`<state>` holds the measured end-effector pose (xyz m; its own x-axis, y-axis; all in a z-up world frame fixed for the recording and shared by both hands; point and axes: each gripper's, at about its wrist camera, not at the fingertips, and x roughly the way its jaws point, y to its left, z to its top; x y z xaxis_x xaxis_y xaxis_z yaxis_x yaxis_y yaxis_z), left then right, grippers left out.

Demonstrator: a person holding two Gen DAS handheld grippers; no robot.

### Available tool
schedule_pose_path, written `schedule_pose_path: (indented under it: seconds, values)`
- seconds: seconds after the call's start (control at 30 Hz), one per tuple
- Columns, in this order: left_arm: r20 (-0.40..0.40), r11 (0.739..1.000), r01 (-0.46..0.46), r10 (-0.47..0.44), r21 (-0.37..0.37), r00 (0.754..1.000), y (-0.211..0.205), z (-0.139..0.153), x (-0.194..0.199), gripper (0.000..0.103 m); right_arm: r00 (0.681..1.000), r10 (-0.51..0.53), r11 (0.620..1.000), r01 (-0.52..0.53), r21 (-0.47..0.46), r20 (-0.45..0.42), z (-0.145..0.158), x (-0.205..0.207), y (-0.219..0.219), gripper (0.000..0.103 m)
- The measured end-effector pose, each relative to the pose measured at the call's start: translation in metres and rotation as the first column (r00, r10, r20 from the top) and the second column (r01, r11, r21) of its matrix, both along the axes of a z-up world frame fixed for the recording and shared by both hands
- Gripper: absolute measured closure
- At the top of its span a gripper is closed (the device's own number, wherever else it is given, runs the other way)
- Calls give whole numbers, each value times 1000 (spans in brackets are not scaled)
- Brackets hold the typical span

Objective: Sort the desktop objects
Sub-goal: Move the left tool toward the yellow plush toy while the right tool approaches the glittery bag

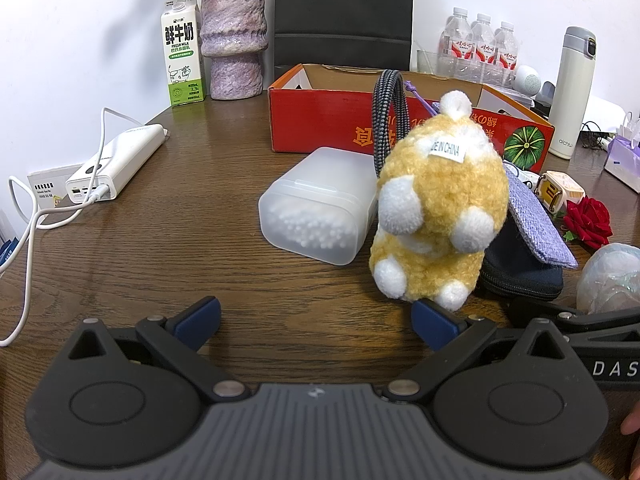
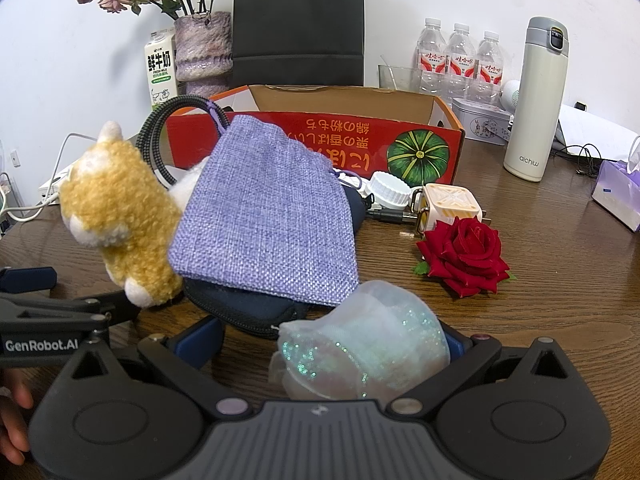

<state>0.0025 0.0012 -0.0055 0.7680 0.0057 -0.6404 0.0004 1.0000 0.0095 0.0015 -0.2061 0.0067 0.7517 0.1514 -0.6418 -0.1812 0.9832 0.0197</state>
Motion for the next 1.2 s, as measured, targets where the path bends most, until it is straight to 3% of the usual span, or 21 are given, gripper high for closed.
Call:
schedule_pose_path:
  seconds: [0.73, 0.9, 0.97, 1.07, 1.13, 1.2]
  values:
    - [0, 1000, 0, 0, 0, 1000, 1, -4, 2, 0, 1000, 1, 1000, -1, -2, 0, 0, 1, 1, 0]
    - [5, 999, 33, -33, 4, 999, 2, -5, -3, 0, 998, 57, 998, -57, 22, 14, 4, -15, -2, 0]
    - [29, 997, 80, -80, -1, 996, 2, -2, -15, 0, 997, 66, 997, -67, 49, 38, 11, -23, -9, 1]
    - [127, 990, 135, -130, -36, 983, 4, 11, -33, 0, 993, 67, 996, -73, 56, 94, 25, -36, -24, 1]
    - [185, 980, 183, -168, -71, 968, 2, 22, -34, 0, 993, 63, 997, -67, 35, 101, 30, -36, -32, 7]
    - [202, 968, 229, -205, -100, 958, -2, 28, -25, 0, 993, 45, 999, -48, 23, 112, 31, -33, -38, 21]
